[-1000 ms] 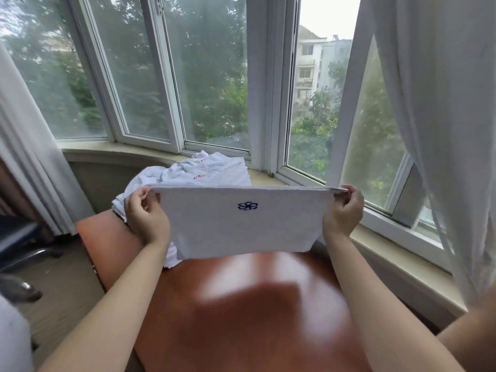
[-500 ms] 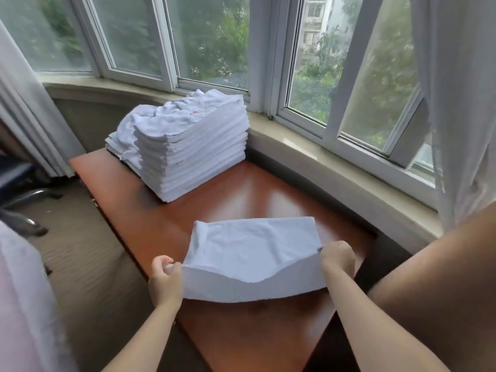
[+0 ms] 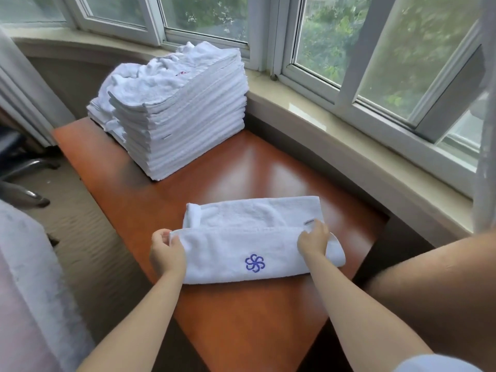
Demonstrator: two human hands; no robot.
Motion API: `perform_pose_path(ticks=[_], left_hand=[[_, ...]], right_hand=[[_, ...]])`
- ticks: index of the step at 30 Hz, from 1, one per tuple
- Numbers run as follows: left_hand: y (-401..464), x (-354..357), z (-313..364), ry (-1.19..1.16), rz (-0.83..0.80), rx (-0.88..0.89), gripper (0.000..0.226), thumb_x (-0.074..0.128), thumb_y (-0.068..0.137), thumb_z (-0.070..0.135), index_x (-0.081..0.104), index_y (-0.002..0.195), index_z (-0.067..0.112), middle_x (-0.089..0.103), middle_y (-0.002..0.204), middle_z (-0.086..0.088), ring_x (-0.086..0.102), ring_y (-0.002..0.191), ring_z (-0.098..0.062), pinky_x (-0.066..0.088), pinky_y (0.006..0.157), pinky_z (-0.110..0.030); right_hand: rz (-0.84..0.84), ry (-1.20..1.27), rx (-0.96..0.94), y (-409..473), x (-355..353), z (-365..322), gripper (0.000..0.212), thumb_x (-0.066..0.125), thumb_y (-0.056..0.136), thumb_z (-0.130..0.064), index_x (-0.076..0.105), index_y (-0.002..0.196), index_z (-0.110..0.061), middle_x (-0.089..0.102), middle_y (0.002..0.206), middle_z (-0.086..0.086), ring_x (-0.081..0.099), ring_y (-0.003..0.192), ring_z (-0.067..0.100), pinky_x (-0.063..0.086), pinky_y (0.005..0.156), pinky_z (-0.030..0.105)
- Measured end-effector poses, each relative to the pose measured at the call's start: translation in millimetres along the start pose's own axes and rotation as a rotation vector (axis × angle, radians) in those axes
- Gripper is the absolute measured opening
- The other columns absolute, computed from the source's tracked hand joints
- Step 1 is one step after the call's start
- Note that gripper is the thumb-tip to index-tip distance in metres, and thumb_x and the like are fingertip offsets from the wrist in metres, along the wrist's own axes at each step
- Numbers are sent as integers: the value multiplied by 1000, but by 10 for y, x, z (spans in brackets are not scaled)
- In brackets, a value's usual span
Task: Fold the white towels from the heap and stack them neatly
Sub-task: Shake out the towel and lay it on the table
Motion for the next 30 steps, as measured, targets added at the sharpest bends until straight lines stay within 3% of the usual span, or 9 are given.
perform_pose_path(ticks=[3,6,10,14,17,23,25,28,30], left_hand=[[38,66,-100,84,-293,-7,13,57,93,30,56,106,27,66,78,6,62,80,-17,42,66,-28],[127,139,-131,-9,-359,-98,17,41,99,29,58,100,26,69,66,-4,63,52,-16,49,50,-25],[496,146,-116,155,-173,-59,21,41,96,12,60,104,19,69,98,-6,65,78,-19,48,66,-27],[910,220,-91,247,-318,-157,29,42,100,12,54,127,11,60,124,-8,59,105,-26,51,87,-35],[1015,286,-21,-119,-490,-457,44,42,101,9,36,145,14,56,130,-10,62,83,-21,53,65,-30],[1173,430,-24,-257,-670,-627,30,40,104,25,55,125,8,62,81,-3,42,52,-12,31,40,-18],[1232,437,-17,-254,-794,-633,32,49,101,34,62,113,8,53,68,0,37,48,-10,28,43,-18],[1332,443,15,-293,-968,-632,33,55,96,37,70,111,11,67,81,-3,62,67,-14,49,64,-24],[1403,434,33,-368,-1027,-654,20,56,94,23,70,102,11,68,95,-5,66,85,-18,53,79,-30]], right_hand=[[-75,-174,-66,-58,200,0,59,39,88,5,37,144,-15,6,159,4,42,126,26,40,93,30],[-155,-256,-320,-214,583,-177,44,43,90,2,55,130,-11,39,147,7,42,127,25,34,96,26],[-502,-129,-314,-516,1180,-549,30,46,95,-9,66,118,-9,66,119,4,58,112,18,38,84,19],[-575,-128,-268,-615,1670,-927,29,45,94,-12,64,109,5,67,111,16,60,106,30,48,84,34],[-586,-162,-203,-583,1955,-1080,28,46,94,-18,52,70,-6,55,69,6,52,67,20,40,55,32],[-563,-80,-51,-452,2178,-1150,23,58,86,-39,53,88,-16,51,75,-5,49,64,12,33,51,23],[-574,-47,-95,-385,2187,-1153,19,59,85,-36,57,97,-22,53,73,-12,50,61,4,35,51,21],[-581,6,-140,-320,2136,-1176,4,59,87,-27,61,87,-30,51,67,-13,45,51,2,33,46,16],[-557,64,-147,-274,2104,-1155,26,51,85,-9,60,76,-31,54,69,-12,46,55,5,34,49,17]])
Point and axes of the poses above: each hand's wrist, its own y-axis towards the middle knuckle, its own x-axis out of the palm, z = x × y, the point moved 1 cm from there along y, towards the middle knuckle
